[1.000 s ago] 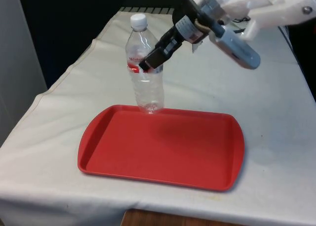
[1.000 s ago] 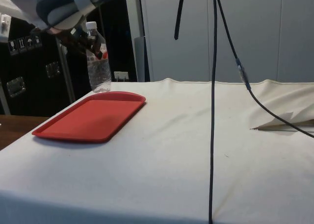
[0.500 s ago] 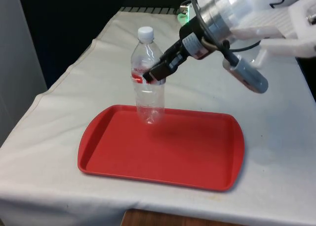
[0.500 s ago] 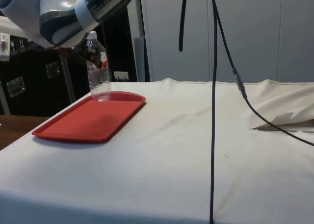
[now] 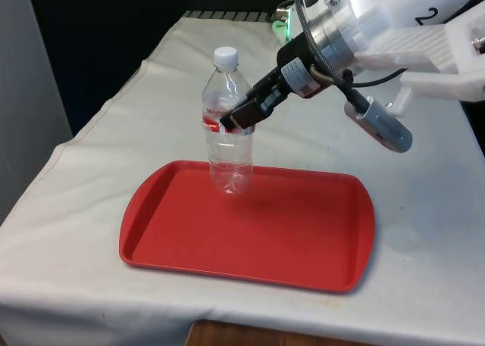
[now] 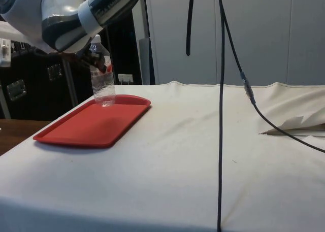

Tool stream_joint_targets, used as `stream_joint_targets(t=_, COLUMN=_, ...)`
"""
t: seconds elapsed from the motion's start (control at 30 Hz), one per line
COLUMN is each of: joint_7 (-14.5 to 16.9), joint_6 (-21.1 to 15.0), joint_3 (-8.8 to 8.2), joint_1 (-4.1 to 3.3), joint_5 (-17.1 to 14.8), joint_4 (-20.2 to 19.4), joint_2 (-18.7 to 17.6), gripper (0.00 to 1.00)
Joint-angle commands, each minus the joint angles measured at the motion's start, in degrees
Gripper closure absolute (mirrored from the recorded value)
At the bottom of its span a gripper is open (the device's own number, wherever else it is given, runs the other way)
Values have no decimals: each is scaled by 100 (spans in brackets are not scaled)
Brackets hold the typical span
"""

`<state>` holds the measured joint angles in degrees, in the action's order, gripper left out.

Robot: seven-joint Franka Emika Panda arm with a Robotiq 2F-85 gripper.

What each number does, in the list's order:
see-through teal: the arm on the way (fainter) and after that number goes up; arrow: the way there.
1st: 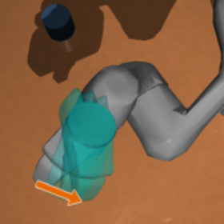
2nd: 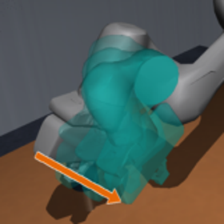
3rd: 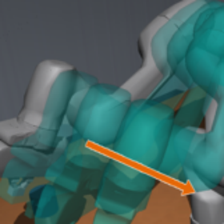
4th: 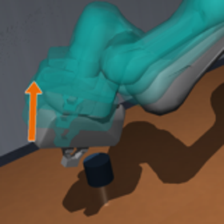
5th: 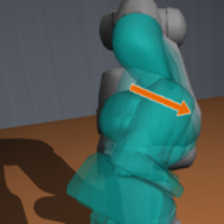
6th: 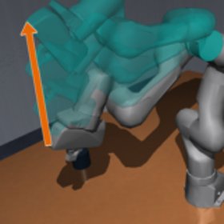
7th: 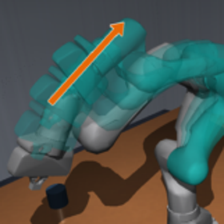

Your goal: Place the bottle upright on the tray.

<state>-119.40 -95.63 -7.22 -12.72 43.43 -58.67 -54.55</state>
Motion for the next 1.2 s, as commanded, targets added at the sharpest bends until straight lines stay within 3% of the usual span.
stream_joint_targets(t=0.0, joint_7=-29, joint_6=-29, joint_3=0, joint_1=0, joint_5=6, joint_4=6, joint_2=-17, gripper=86)
stream_joint_targets(t=1.17, joint_7=-235, joint_6=-6, joint_3=0, joint_1=-6, joint_5=40, joint_4=6, joint_2=-372, gripper=86)
